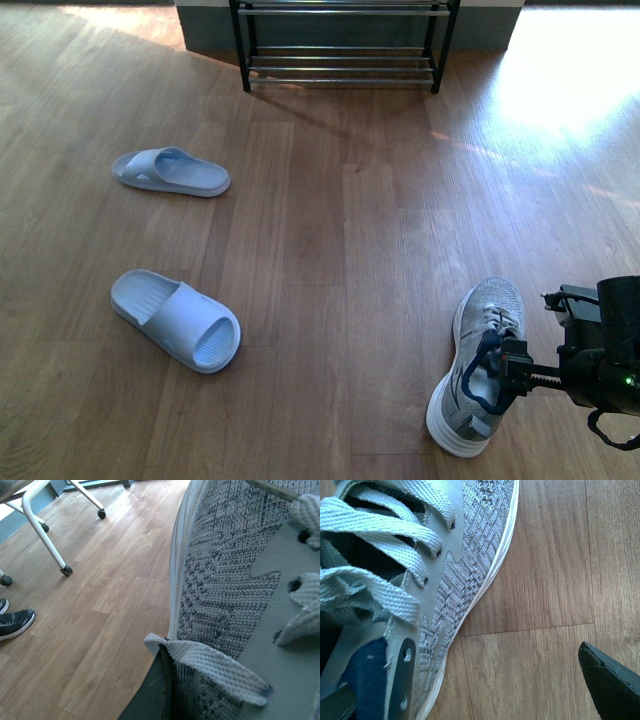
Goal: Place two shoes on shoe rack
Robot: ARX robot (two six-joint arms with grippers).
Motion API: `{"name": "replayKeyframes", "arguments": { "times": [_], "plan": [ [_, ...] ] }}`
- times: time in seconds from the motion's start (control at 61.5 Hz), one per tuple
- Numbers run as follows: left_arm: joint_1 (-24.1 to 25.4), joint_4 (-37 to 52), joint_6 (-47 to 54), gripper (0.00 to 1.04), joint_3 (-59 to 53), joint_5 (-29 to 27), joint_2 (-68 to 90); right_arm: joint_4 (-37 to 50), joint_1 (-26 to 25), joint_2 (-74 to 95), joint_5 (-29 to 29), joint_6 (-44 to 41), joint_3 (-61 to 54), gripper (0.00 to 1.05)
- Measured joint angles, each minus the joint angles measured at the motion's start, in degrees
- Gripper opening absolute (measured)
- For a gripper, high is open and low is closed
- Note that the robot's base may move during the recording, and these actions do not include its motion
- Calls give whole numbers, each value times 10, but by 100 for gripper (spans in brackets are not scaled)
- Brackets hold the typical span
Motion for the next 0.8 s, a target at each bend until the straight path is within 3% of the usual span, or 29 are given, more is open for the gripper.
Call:
{"name": "replayKeyframes", "arguments": {
  "times": [0.065,0.211,0.537,0.602,0.797],
  "plan": [
    [0,0,0,6,0,0,0,0,-2,8,13,0,7,92],
    [0,0,0,6,0,0,0,0,2,9,13,0,9,61],
    [0,0,0,6,0,0,0,-4,29,-6,5,34,-2,7],
    [0,0,0,6,0,0,0,-3,37,-20,3,38,-14,1],
    [0,0,0,6,0,0,0,17,63,-115,-1,39,-86,1]
  ]
}}
